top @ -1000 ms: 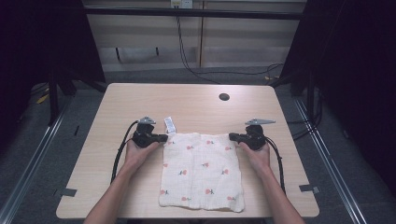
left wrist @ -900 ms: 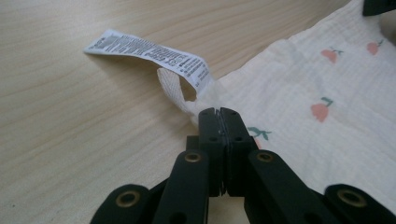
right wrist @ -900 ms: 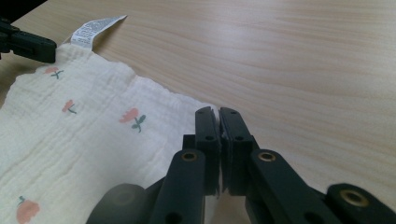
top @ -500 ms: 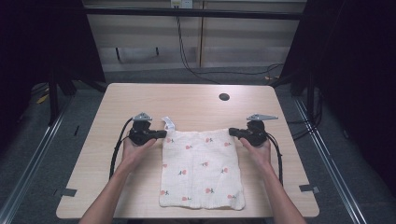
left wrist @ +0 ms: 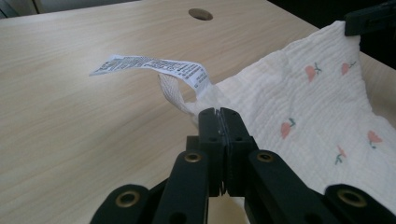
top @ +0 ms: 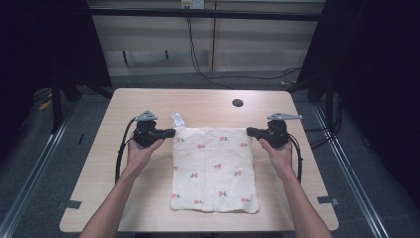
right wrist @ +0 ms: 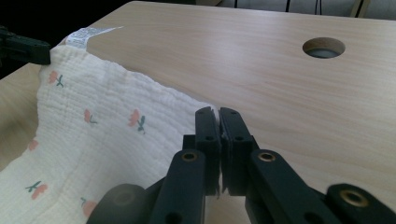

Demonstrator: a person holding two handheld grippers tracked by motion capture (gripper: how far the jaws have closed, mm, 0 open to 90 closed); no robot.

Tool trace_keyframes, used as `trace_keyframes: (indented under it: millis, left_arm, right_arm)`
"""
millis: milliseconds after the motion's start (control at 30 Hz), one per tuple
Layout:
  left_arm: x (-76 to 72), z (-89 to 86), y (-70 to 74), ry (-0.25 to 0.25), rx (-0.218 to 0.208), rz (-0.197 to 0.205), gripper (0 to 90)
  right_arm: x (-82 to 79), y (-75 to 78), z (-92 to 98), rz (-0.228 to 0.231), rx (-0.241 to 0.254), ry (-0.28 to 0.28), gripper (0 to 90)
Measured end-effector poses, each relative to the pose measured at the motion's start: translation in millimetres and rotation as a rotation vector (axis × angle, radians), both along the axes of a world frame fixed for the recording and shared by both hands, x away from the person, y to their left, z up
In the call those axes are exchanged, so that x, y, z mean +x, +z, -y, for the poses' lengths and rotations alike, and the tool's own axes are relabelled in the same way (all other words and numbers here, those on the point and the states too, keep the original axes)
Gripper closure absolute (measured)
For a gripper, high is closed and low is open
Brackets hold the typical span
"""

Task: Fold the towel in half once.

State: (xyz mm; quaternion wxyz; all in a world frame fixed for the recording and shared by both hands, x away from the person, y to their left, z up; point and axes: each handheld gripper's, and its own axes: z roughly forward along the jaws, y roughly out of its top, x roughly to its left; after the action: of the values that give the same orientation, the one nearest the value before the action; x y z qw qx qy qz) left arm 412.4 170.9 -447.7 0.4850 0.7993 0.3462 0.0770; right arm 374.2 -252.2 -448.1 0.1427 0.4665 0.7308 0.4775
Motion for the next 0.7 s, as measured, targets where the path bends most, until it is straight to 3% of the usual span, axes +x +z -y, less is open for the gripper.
trace_keyframes:
  millis: [300, 367, 467, 533, 600, 700]
  left_arm:
    - [-9.3, 2.4, 22.3, -0.031, -0.025, 0.064, 88.8]
    - [-13.6, 1.2, 21.5, -0.036, -0.032, 0.068, 88.8]
    - [-20.6, 0.6, 17.0, -0.052, -0.001, 0.073, 88.8]
    - [-25.5, -1.1, 14.2, -0.063, -0.017, 0.065, 88.8]
    - [-30.6, -0.3, 12.9, -0.073, 0.019, 0.077, 88.8]
    - [-40.1, -1.1, 13.8, -0.094, 0.015, 0.087, 88.8]
  right_arm:
    - [-2.1, 12.7, 4.4, 0.027, 0.005, -0.001, 87.0]
    - [-5.6, 12.0, 5.2, 0.028, 0.010, 0.004, 87.0]
    - [-12.1, 8.3, 6.9, 0.021, 0.012, 0.017, 87.1]
    - [-17.7, 6.2, 8.1, 0.016, 0.019, 0.021, 87.1]
    - [-23.5, 5.7, 9.3, 0.018, 0.020, 0.032, 87.0]
    - [-32.6, 8.6, 10.0, 0.030, 0.020, 0.042, 87.1]
